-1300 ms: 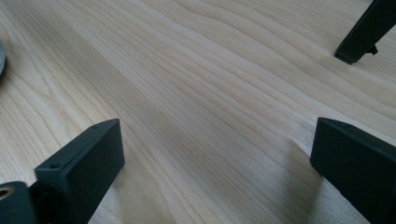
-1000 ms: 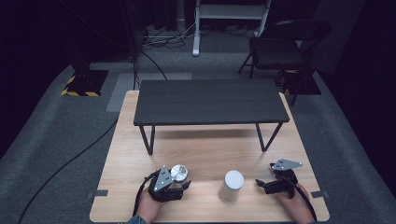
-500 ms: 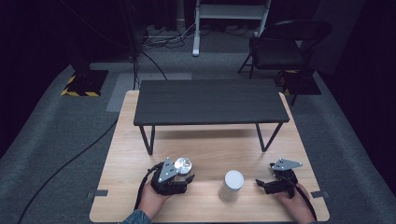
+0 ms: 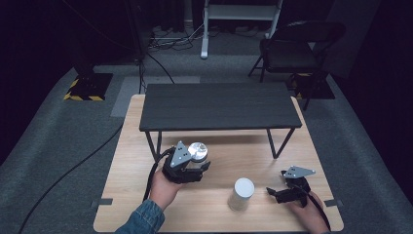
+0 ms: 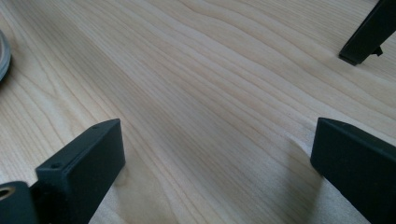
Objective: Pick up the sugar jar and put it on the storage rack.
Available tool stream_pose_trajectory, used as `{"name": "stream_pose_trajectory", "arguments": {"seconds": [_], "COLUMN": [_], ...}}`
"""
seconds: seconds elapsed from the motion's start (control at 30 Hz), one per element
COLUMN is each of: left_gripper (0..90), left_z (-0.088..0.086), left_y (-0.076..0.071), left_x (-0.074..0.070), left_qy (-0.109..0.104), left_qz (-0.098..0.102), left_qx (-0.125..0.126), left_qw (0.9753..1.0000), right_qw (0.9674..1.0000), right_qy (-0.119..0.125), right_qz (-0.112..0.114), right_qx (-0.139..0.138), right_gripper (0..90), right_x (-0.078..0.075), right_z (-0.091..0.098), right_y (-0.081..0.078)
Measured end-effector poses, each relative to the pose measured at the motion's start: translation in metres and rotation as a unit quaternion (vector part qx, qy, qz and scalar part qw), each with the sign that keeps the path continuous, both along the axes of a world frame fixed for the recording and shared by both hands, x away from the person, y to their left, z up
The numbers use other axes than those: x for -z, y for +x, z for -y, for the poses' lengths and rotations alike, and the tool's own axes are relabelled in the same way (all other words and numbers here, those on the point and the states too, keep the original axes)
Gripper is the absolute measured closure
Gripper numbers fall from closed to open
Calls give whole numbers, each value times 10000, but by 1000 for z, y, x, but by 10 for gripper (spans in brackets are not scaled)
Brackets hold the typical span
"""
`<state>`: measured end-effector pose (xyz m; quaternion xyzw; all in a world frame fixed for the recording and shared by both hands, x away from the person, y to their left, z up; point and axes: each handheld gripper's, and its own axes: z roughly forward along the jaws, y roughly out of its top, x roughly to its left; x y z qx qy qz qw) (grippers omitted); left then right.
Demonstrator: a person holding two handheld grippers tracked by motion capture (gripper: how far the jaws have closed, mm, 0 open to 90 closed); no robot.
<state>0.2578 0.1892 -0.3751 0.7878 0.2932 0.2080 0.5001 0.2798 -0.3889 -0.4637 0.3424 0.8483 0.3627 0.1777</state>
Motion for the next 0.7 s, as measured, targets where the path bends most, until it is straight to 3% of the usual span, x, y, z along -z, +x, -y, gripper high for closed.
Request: {"name": "stream_pose_trajectory", "arguments": {"seconds": [0.2,0.37,0.53,0.6,0.7], "left_gripper": [307,307,307,307,307], "left_z": [12,14,15,15,22], "left_y": [6,17,21,27,34], "left_x": [-33,-61,-84,-93,-108], "left_qy": [137,50,-3,-77,-8], "left_qz": [115,45,213,147,167], "left_qx": [66,254,170,126,-23], "left_qw": [9998,9997,9996,9998,9999], "right_qw": [10000,10000,10000,10000,9999], "right_qy": [5,-1,-2,0,1], "right_qz": [-4,-1,-2,-3,-6], "right_qx": [-7,-32,-58,-75,-103], "right_gripper": [31,31,31,31,31], "right_x": [0,0,0,0,0], "right_z": [0,1,1,2,2], "right_y": [0,1,1,1,2]}}
